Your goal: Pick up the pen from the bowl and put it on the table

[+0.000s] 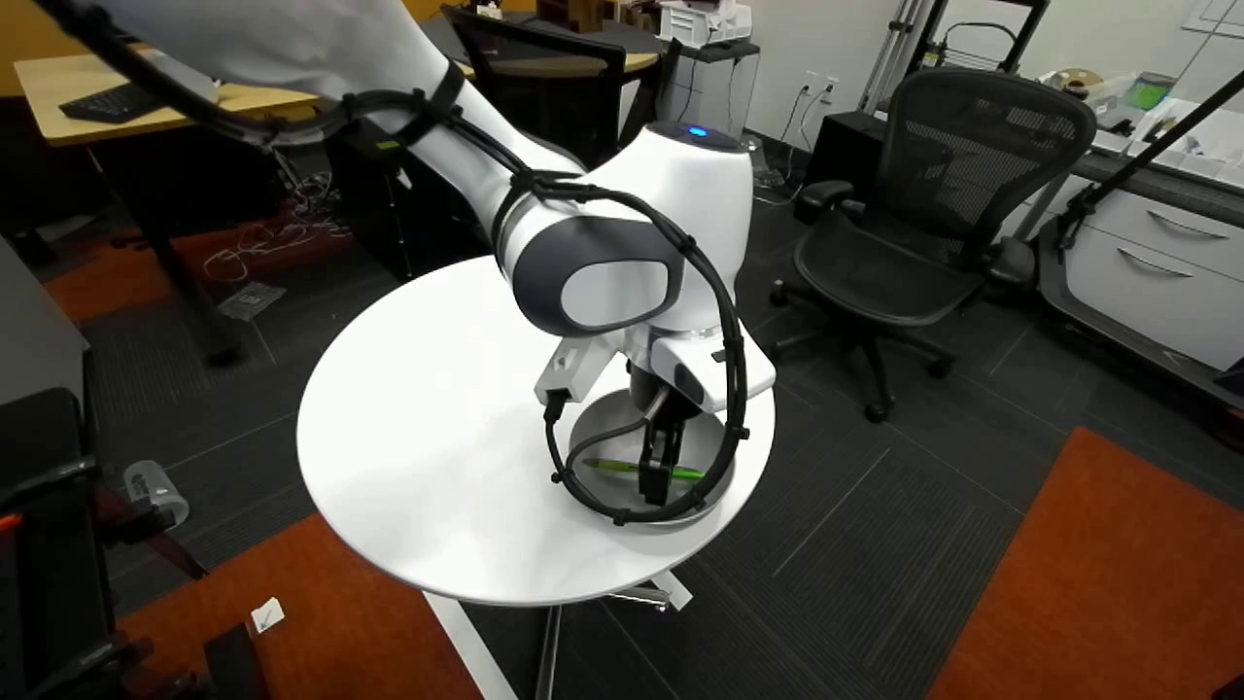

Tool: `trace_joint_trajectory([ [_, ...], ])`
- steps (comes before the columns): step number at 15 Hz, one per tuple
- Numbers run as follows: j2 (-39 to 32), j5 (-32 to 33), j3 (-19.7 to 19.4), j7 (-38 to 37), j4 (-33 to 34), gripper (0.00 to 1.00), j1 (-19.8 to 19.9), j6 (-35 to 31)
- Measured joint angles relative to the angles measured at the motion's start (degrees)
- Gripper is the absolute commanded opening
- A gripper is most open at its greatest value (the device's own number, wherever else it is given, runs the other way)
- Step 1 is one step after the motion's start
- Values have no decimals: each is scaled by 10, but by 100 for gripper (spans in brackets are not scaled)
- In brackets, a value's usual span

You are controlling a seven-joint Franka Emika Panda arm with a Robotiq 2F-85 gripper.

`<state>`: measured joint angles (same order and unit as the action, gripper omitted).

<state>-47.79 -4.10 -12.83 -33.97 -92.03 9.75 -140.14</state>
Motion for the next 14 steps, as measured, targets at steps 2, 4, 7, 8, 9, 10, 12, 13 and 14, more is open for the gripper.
trace_joint_trajectory([
  [2,-2,0,0,0,2,12,1,0],
  [4,-2,-1,0,0,3,0,1,0],
  [7,-2,-2,0,0,3,4,1,0],
  [8,-2,-2,0,0,3,4,1,0],
  [9,-2,-2,0,0,3,4,1,0],
  [10,1,-2,0,0,3,4,1,0],
  [12,17,-2,-4,0,0,4,-4,-2],
  [13,31,-1,-7,1,-4,4,-7,-2],
  [14,48,1,-11,1,-11,4,-12,-4],
])
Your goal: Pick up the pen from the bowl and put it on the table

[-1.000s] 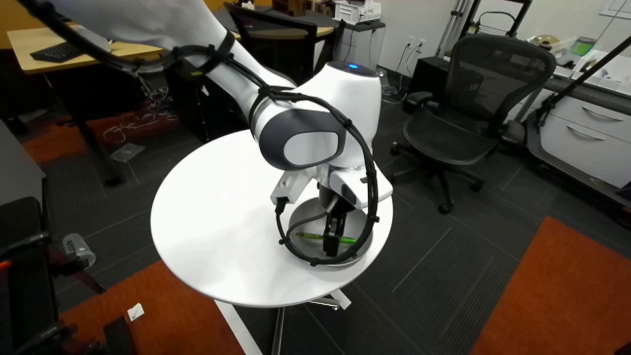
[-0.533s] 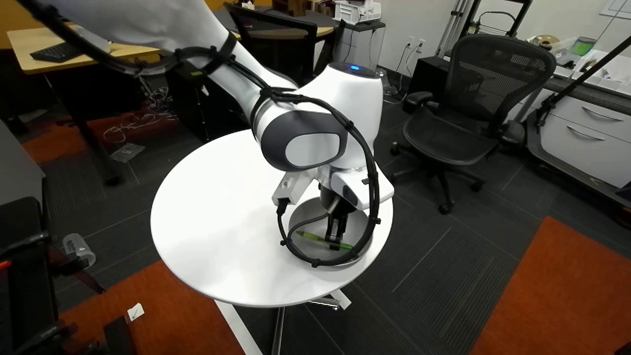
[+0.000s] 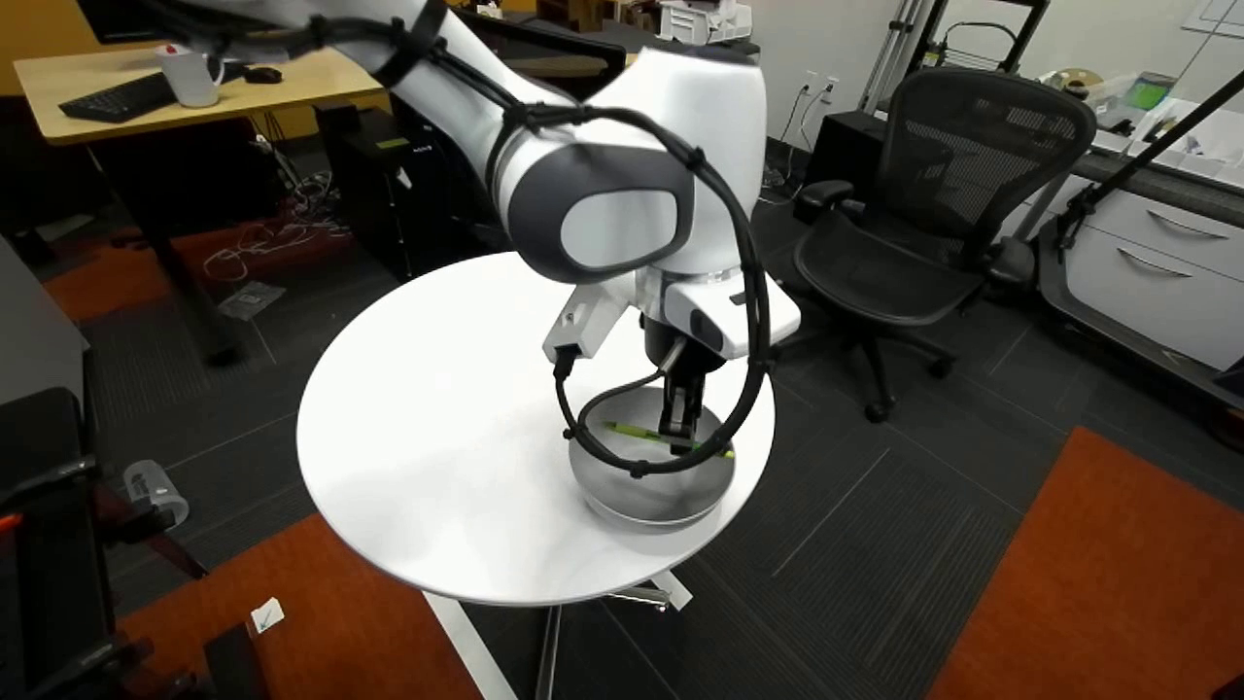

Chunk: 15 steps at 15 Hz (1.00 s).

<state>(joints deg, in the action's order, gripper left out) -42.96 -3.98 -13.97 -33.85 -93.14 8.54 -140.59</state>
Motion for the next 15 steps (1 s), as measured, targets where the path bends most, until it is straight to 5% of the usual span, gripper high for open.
trace_joint_trajectory([
  [9,207,34,-5,1,-148,4,-61,-4],
  [15,313,72,37,-44,-283,4,-122,-6],
])
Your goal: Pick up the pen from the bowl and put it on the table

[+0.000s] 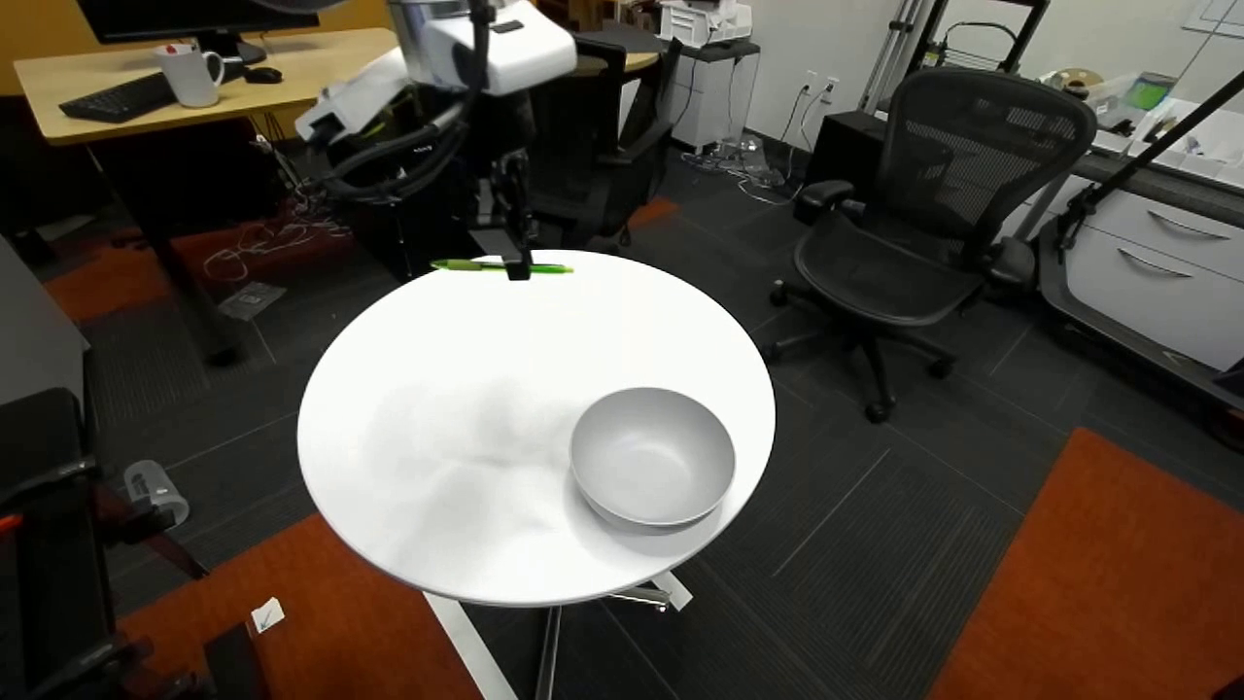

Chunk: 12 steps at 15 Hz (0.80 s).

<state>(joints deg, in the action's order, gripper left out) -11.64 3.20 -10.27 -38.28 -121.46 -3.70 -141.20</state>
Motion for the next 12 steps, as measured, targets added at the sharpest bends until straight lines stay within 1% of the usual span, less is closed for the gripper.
trace_joint_trajectory([
  [3,24,3,41,-35,-48,4,-19,-1],
  [6,26,2,75,-60,-74,4,-29,-2],
  [12,-8,1,116,-61,-78,4,-51,-27],
])
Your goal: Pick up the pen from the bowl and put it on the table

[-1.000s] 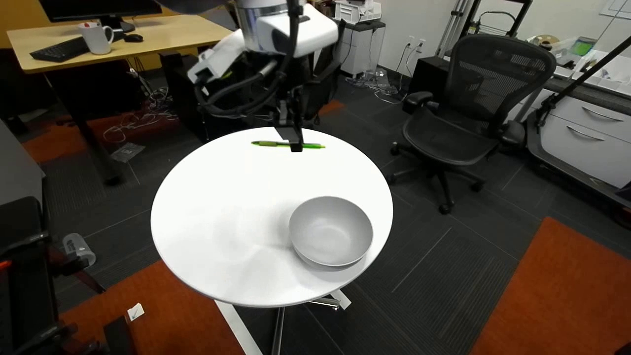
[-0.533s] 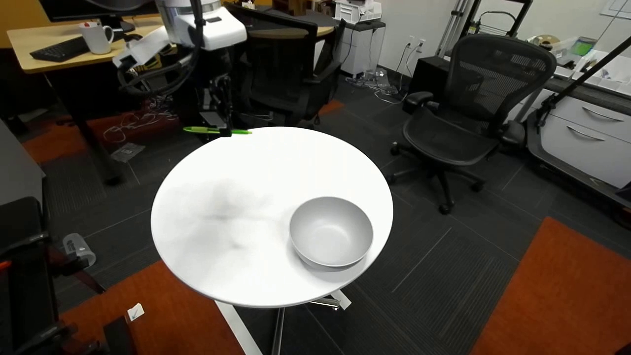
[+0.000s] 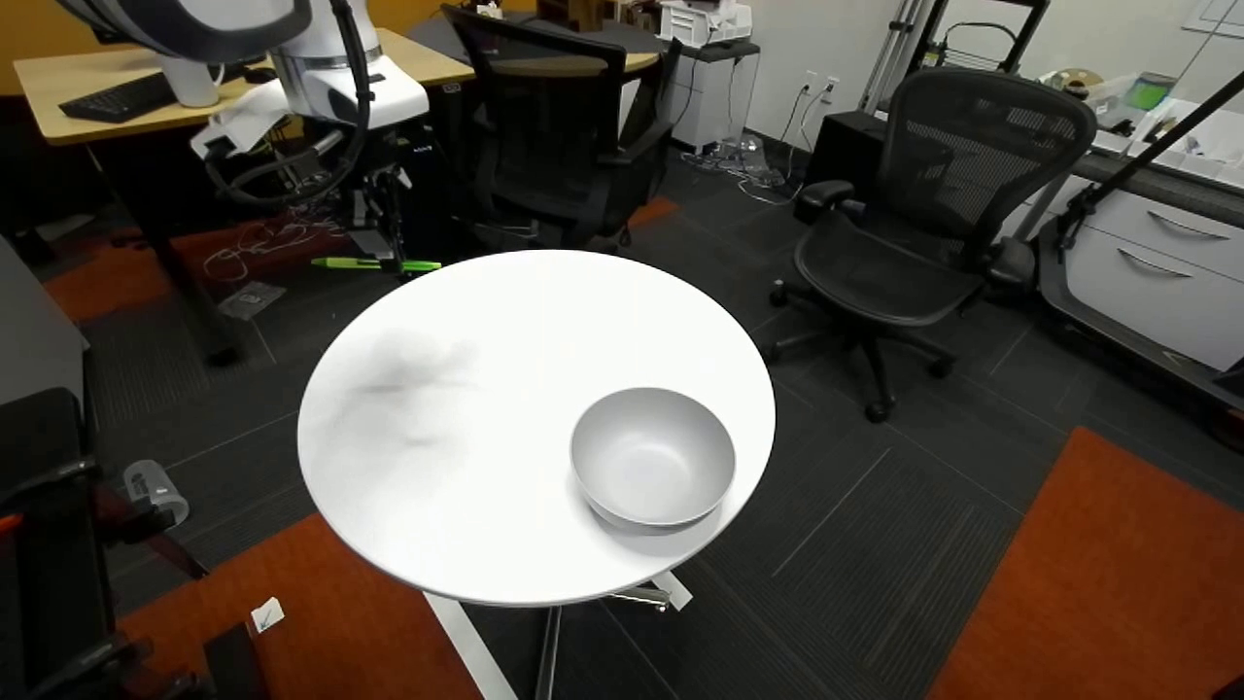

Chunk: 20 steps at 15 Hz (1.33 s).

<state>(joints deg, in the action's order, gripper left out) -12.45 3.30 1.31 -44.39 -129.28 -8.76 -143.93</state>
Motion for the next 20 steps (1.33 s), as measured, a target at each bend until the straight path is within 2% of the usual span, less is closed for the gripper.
trace_joint_trajectory([
  [8,-82,4,10,0,48,4,-53,-21],
  [18,-202,20,-19,0,153,4,-80,-23],
  [19,-212,20,-23,0,162,39,-83,-23],
  [20,-221,20,-26,0,171,40,-86,-23],
])
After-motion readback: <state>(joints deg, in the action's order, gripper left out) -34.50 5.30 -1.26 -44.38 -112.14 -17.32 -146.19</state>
